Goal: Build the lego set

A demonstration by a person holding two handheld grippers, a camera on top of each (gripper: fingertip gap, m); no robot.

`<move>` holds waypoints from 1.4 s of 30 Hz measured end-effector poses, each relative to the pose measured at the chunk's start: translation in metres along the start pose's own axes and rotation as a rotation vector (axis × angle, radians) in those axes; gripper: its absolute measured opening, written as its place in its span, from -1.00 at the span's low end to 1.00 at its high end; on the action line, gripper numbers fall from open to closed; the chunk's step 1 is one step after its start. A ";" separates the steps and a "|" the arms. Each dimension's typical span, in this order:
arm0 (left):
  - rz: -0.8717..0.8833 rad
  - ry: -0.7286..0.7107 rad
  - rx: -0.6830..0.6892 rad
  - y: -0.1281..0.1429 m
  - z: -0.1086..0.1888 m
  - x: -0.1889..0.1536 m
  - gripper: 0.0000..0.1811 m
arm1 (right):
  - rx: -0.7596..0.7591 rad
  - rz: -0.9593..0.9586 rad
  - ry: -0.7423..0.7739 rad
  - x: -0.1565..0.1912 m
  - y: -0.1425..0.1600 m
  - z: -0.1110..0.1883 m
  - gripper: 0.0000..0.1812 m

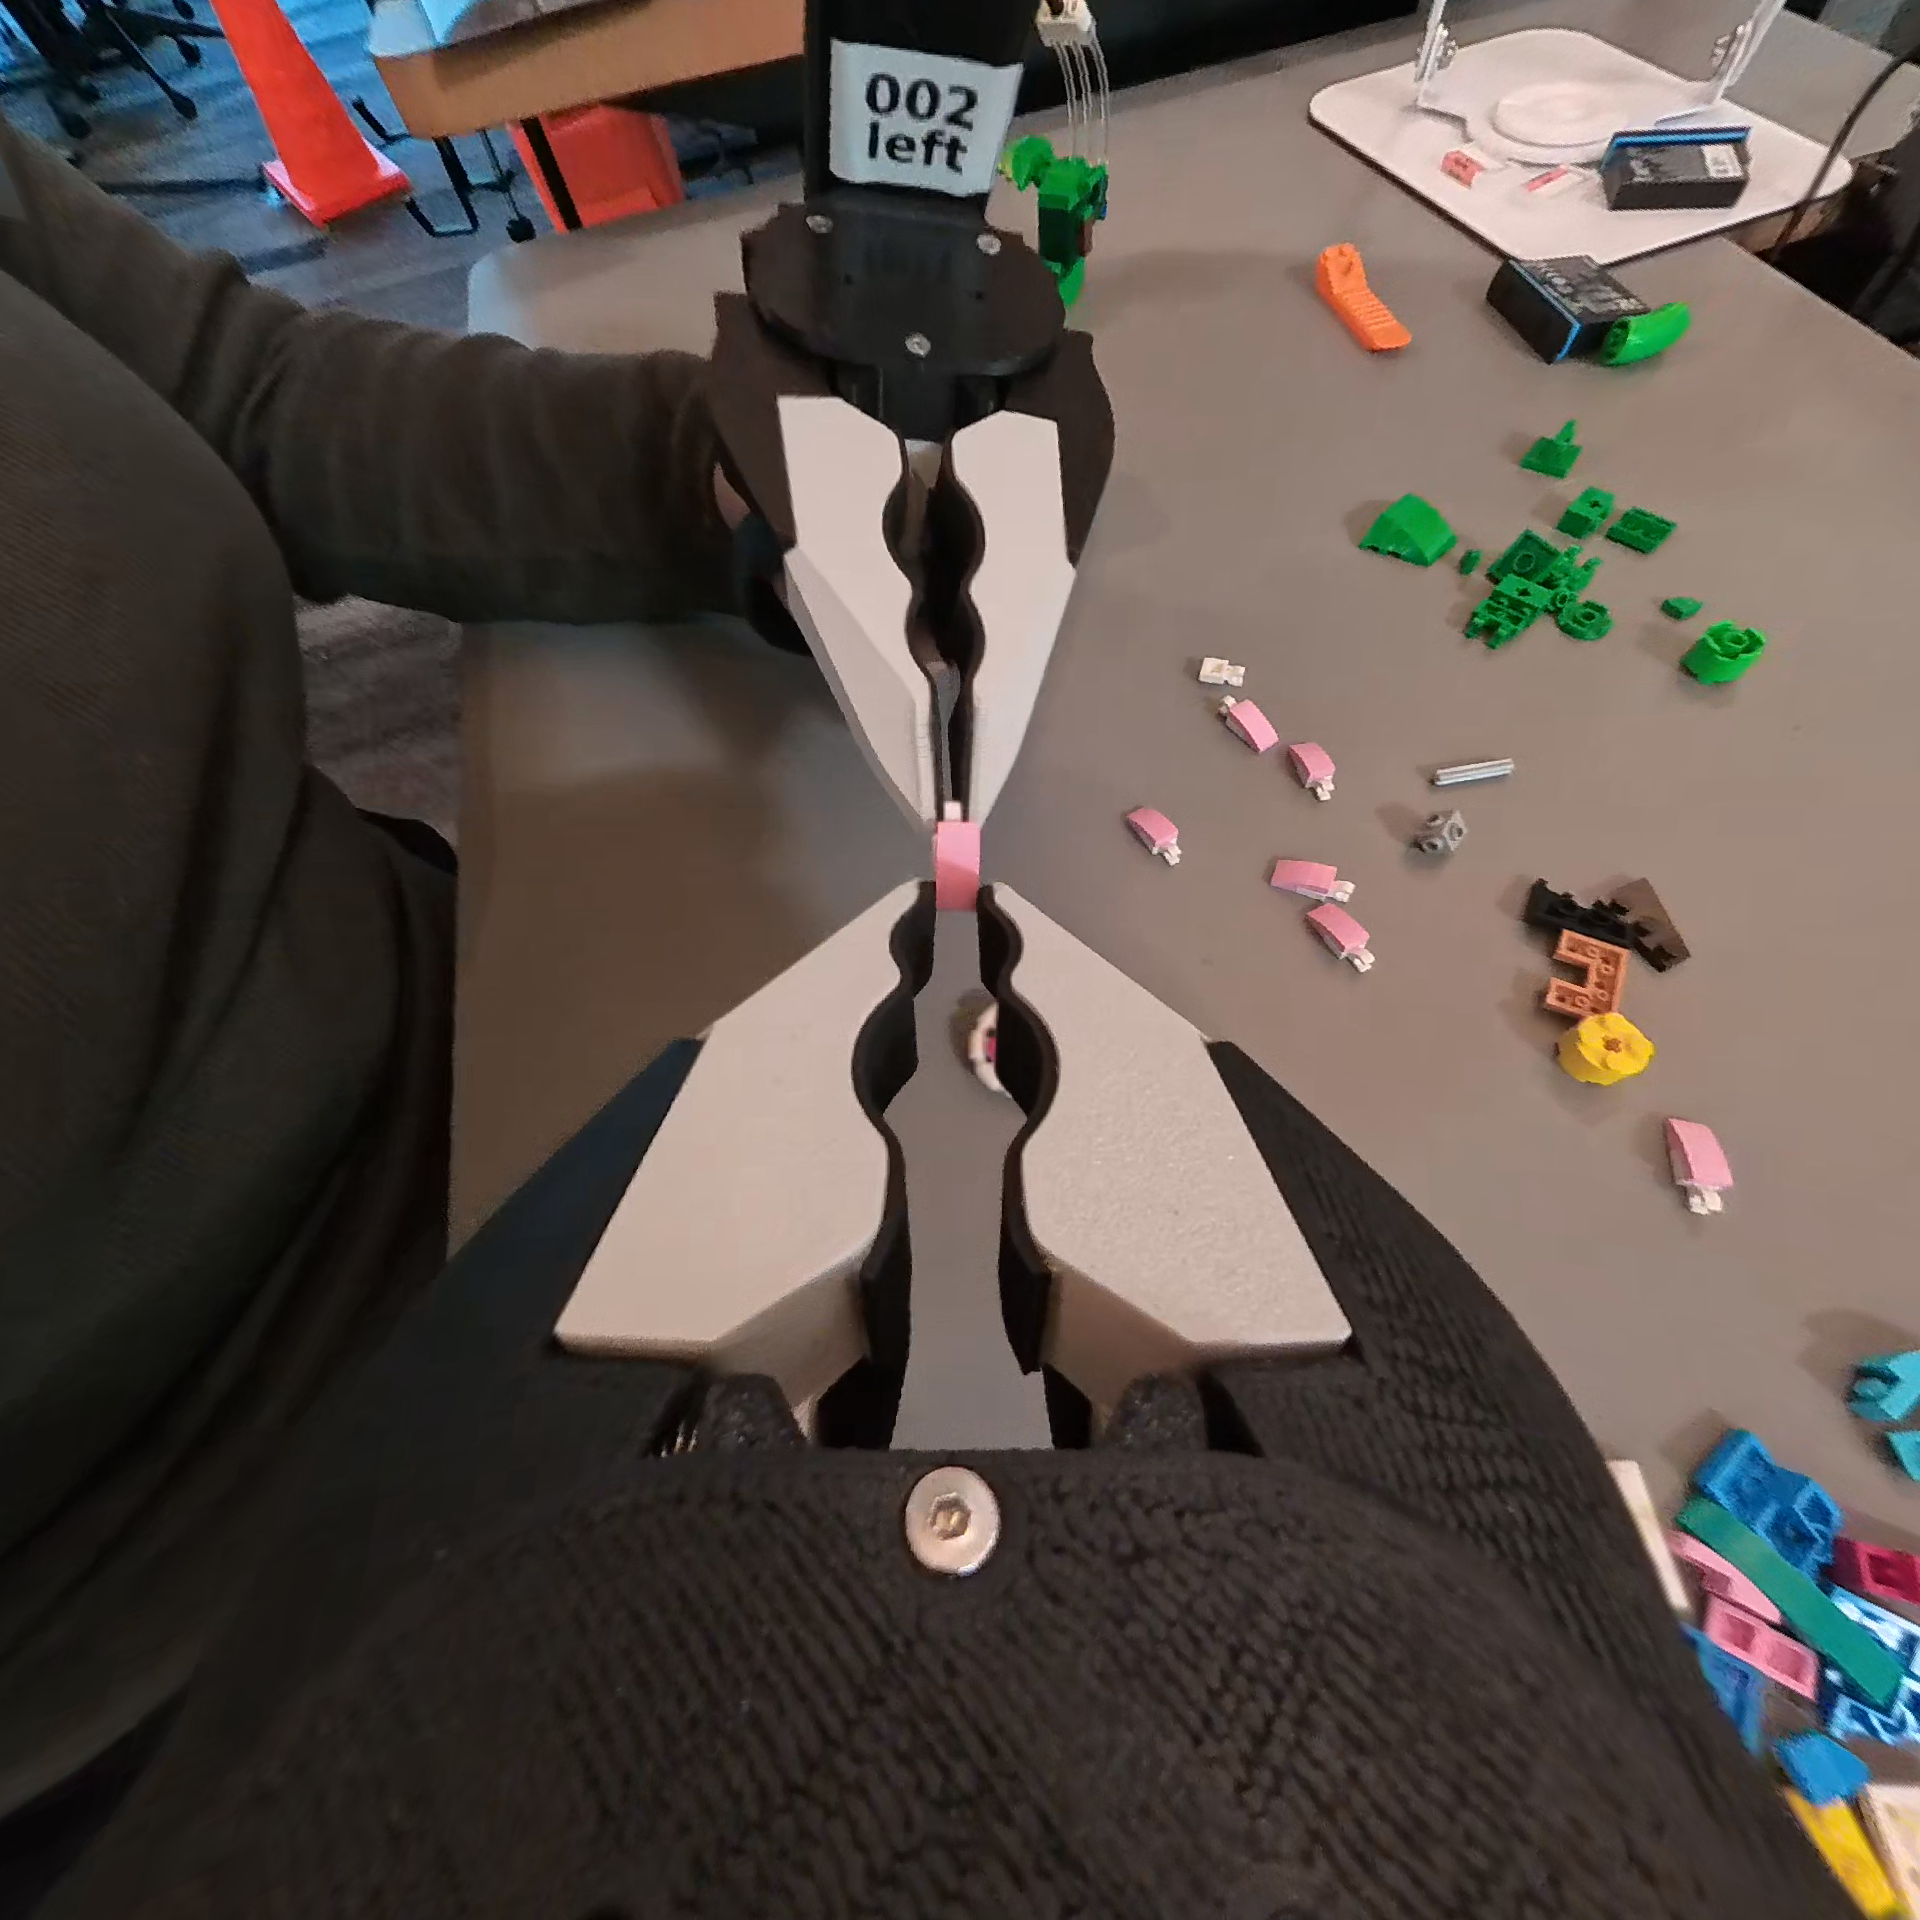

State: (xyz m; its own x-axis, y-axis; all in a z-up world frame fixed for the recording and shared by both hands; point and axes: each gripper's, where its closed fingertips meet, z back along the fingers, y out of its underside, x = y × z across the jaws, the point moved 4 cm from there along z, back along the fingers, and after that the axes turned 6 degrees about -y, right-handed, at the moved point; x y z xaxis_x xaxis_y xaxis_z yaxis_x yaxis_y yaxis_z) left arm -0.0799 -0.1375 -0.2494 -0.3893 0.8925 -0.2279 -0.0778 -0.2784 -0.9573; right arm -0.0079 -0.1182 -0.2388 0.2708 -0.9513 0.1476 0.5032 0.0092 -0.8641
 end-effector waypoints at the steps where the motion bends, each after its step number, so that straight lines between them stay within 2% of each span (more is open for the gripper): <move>1: -0.003 -0.011 0.011 0.001 -0.001 0.001 -1.00 | 0.016 0.013 0.012 -0.001 0.001 -0.001 -0.93; 4: -0.027 -0.084 0.064 0.008 -0.002 0.009 -1.00 | 0.073 0.064 0.054 -0.007 0.007 -0.006 -0.93; 10: -0.141 -0.265 0.288 0.034 -0.006 0.027 -1.00 | 0.227 0.166 0.071 -0.027 0.022 -0.026 -0.92; 19: -0.145 -0.333 0.432 0.052 -0.004 0.038 -0.99 | 0.292 0.169 -0.023 -0.043 0.038 -0.043 -0.92; 34: -0.105 -0.331 0.441 0.054 -0.004 0.039 -0.99 | 0.339 0.140 -0.076 -0.045 0.044 -0.052 -0.91; 38: -0.104 -0.331 0.441 0.054 -0.004 0.039 -0.99 | 0.327 0.128 -0.078 -0.046 0.044 -0.049 -0.84; 42: -0.105 -0.331 0.442 0.054 -0.004 0.039 -0.99 | 0.260 0.122 -0.097 -0.046 0.039 -0.047 -0.85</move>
State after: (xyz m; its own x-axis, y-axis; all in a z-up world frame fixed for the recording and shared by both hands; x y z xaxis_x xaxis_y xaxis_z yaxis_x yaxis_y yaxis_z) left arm -0.0958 -0.1167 -0.3106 -0.6206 0.7841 0.0012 -0.4811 -0.3796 -0.7903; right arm -0.0396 -0.0890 -0.3021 0.4133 -0.9044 0.1062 0.6521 0.2126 -0.7277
